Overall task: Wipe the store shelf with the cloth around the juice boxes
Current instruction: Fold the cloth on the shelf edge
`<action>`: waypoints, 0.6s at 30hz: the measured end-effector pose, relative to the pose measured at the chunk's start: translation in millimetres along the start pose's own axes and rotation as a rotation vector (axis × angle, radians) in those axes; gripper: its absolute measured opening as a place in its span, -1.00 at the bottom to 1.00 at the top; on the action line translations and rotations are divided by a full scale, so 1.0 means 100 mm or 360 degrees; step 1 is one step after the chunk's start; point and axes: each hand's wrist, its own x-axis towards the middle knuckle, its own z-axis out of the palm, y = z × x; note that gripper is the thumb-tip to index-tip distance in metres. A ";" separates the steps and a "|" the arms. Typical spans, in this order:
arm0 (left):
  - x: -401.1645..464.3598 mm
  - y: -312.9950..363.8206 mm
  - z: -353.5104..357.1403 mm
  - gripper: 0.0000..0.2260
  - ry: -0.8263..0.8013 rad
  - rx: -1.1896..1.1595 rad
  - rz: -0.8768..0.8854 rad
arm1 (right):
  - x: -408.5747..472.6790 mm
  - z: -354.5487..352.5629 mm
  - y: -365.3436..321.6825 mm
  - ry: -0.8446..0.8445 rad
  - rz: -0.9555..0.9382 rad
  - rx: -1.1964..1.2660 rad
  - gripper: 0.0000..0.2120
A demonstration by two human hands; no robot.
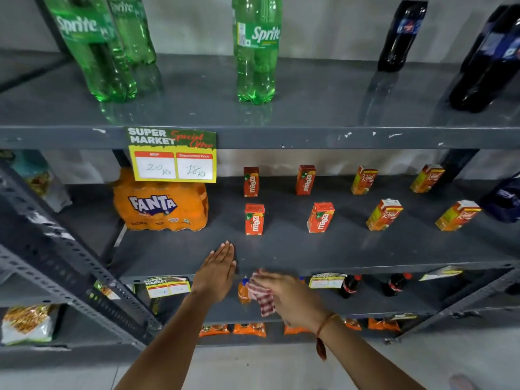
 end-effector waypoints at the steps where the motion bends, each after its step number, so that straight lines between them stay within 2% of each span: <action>1: -0.05 -0.05 -0.01 -0.52 0.0026 -0.0012 -0.0020 | 0.08 -0.02 -0.03 0.0054 -0.0062 -0.0040 -0.36; 5: -0.25 -0.23 -0.02 -0.29 0.0158 0.0009 -0.0155 | 0.45 -0.12 -0.13 0.0094 -0.0283 -0.0232 -0.24; 7: -0.33 -0.30 -0.02 -0.26 0.0182 0.0008 -0.0195 | 0.67 -0.12 -0.15 0.0029 -0.0368 -0.0263 -0.21; 12: -0.42 -0.39 -0.10 -0.31 0.0229 -0.0033 -0.0281 | 1.17 0.08 -0.08 -0.0166 -0.0561 -0.0490 -0.20; 15: -0.44 -0.38 -0.17 -0.47 0.0243 -0.0101 -0.0303 | 1.29 0.20 -0.03 -0.0243 -0.0571 -0.0515 -0.21; 18: -0.41 -0.33 -0.27 -0.61 0.0331 -0.0186 -0.0378 | 1.22 0.13 -0.05 -0.0200 -0.0539 -0.0424 -0.28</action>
